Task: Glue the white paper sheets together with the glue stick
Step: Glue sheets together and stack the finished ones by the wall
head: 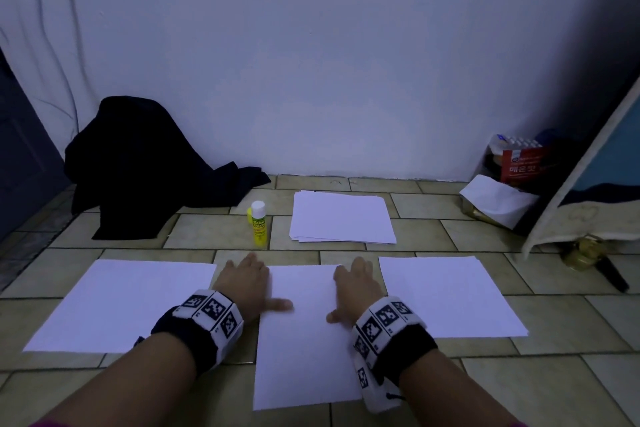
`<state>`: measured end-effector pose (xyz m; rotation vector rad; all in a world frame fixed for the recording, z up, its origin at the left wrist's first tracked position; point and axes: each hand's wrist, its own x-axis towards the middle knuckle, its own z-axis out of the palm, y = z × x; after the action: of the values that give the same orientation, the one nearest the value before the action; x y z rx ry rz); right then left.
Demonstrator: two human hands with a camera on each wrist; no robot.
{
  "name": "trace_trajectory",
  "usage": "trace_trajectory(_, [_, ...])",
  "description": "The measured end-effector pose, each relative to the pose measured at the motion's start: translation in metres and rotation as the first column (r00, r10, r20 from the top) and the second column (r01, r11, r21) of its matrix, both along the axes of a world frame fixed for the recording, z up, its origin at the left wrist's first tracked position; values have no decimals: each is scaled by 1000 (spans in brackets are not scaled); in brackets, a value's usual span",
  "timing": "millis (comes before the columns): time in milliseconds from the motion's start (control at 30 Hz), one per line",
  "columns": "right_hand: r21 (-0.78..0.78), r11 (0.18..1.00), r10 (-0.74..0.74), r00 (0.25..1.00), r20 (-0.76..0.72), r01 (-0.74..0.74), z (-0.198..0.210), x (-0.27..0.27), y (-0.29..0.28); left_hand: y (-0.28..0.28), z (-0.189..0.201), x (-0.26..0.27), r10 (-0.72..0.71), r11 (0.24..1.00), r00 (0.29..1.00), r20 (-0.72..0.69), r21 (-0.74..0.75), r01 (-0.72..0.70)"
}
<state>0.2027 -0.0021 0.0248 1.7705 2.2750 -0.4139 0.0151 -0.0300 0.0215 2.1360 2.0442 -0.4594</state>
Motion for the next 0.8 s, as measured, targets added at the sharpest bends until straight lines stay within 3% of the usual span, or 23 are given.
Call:
trace_trajectory(100, [52,993,106,992,66,-110,2,-15,-4,-3,4,4,-46,991,998,33,129,41])
trace_trajectory(200, [1,994,107,994,-26,-107,-2,-32,-7,-7,-2,8,-169,985,976,135,62,162])
trace_trajectory(433, [-55,967,248,967,-55,-251,-15,-60,-9,-16,-10,4,-71,995,997,17,67,70])
trace_trajectory(600, [-156,930,330,943,-36,-331,-11,-25,5,-24,-19,-10,-10,999,980,198,36,3])
trace_trajectory(800, [-248,931,288,956,53,-266,-7,42,20,-24,-12,-23,-44,998,978,202,-35,52])
